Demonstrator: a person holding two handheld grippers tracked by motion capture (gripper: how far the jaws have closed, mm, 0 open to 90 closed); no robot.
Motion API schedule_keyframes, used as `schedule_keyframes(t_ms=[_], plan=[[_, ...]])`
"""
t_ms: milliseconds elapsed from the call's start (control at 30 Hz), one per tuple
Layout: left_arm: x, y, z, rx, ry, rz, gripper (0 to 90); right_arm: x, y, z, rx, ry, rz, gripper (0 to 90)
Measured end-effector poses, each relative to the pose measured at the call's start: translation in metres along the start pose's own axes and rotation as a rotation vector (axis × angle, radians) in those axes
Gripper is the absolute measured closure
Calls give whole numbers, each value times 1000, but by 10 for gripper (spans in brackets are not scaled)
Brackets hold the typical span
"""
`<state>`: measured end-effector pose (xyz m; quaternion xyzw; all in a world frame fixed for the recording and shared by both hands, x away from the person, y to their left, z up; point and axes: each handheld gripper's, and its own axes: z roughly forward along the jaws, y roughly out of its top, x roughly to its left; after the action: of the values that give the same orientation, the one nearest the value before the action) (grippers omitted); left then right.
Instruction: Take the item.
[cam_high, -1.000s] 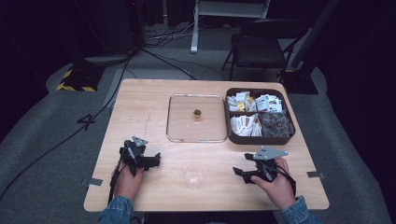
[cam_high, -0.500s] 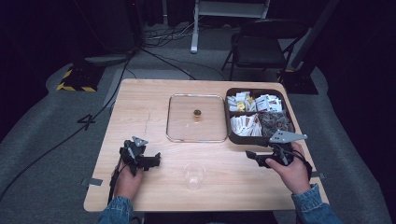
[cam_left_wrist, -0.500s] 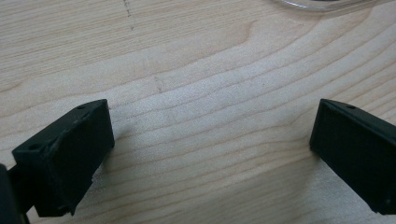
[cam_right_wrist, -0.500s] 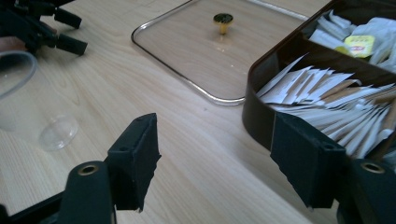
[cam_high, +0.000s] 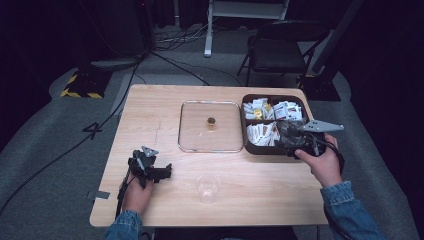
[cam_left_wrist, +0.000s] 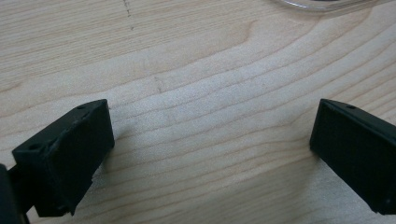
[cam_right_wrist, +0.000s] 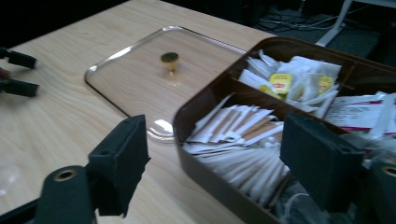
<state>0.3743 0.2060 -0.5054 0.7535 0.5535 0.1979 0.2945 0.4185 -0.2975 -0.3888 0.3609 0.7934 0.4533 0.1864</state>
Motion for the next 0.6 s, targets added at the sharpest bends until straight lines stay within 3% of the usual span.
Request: schedule_keyframes(t_ms=[333, 467, 600], plan=[[0, 0, 0, 0, 0, 0, 1, -43, -4, 13, 24, -82, -15, 341], [0, 0, 0, 0, 0, 0, 0, -58, -9, 21, 57, -116, 15, 337], [0, 0, 0, 0, 0, 0, 0, -70, -16, 30, 88, -112, 59, 339]])
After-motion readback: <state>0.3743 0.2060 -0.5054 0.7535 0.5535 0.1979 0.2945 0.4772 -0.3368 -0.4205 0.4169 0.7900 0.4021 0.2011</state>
